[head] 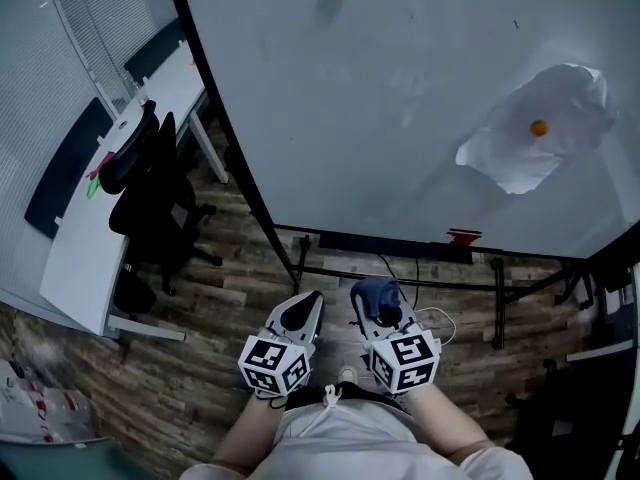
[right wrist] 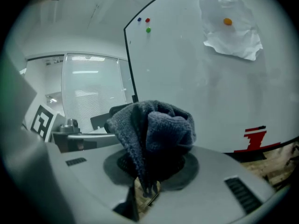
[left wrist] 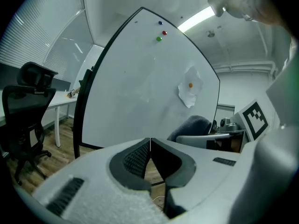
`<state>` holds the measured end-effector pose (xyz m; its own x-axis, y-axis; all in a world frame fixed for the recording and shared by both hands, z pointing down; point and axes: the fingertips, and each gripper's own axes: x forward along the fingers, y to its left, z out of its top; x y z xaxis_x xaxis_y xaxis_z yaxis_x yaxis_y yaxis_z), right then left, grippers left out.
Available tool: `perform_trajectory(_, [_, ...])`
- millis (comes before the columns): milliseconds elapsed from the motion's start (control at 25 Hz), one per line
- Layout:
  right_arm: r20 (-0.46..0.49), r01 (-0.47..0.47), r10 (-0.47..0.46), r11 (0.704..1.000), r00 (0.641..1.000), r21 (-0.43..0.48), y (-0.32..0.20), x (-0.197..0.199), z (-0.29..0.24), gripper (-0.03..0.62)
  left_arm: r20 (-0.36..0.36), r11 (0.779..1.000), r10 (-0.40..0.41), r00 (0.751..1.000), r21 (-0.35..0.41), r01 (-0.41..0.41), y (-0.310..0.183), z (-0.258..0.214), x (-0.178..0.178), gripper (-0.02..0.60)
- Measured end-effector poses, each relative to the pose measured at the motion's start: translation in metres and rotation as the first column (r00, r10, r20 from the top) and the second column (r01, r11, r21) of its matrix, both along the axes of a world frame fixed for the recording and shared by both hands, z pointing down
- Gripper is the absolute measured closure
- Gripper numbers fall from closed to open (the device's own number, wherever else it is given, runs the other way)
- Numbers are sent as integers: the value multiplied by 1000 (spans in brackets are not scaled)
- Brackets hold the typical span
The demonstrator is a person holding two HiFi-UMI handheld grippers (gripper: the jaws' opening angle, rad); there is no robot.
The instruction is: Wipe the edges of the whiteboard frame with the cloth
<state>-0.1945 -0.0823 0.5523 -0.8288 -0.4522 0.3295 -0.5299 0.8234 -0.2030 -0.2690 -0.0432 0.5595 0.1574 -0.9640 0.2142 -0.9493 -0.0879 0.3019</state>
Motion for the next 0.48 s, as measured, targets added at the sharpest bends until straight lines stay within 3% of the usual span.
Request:
perform_trajectory(200, [-40,16,-18,999,999,-32,-23,-25,19,517,-25,999,-17,1000,-38,16,-19,16,-22,561])
perform_trajectory(480, [-92,26,-32,997,995,-68,-34,-104,50,517,-29,998,-39,999,-56,37,-30,24,-96,561])
